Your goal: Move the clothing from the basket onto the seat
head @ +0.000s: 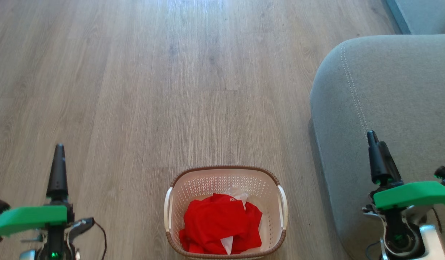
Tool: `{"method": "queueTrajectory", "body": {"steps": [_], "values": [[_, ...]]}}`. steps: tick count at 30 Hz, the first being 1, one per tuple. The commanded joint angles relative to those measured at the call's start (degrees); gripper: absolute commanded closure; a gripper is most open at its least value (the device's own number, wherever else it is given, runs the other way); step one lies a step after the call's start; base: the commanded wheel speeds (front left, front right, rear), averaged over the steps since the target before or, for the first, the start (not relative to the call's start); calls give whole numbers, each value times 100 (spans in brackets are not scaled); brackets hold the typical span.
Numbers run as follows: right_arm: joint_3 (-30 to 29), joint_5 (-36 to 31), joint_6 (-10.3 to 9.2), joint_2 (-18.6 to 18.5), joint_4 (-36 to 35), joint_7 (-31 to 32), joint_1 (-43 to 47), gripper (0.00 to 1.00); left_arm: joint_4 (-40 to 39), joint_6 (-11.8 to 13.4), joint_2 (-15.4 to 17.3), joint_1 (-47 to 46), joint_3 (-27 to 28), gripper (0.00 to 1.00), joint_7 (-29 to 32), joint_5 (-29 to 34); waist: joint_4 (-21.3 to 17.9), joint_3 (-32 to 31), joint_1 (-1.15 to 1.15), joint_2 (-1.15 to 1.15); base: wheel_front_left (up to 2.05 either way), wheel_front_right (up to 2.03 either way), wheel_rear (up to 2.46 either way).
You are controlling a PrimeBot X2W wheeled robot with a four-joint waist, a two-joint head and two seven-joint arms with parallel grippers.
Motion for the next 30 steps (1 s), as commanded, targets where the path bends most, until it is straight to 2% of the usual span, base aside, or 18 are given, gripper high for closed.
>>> {"method": "queueTrajectory", "body": {"steps": [1, 12, 21, 28, 30], "values": [[89, -283, 1, -43, -283, -86, -333, 0, -344, 13, 53, -332, 135, 0, -59, 184, 1, 0, 0, 0, 0, 0, 0], [383, -1335, 1, -80, -436, -255, -387, 0, -1097, 246, 60, -297, -174, 0, -227, 1182, 12, 9, 0, 0, 0, 0, 0], [553, -2067, 1, -76, -404, -407, -409, 0, -1532, 657, 66, -246, -914, 0, -378, 2642, -3, 54, 0, 0, 0, 0, 0], [679, -2469, 1, -81, -144, -525, -391, 0, -1465, 889, 75, -195, -1539, 0, -495, 3727, 5, 64, 0, 0, 0, 0, 0], [759, -2551, 1, -76, -27, -576, -388, 0, -1276, 1031, 236, -156, -1866, 0, -546, 4174, 2, 59, 0, 0, 0, 0, 0]]}}
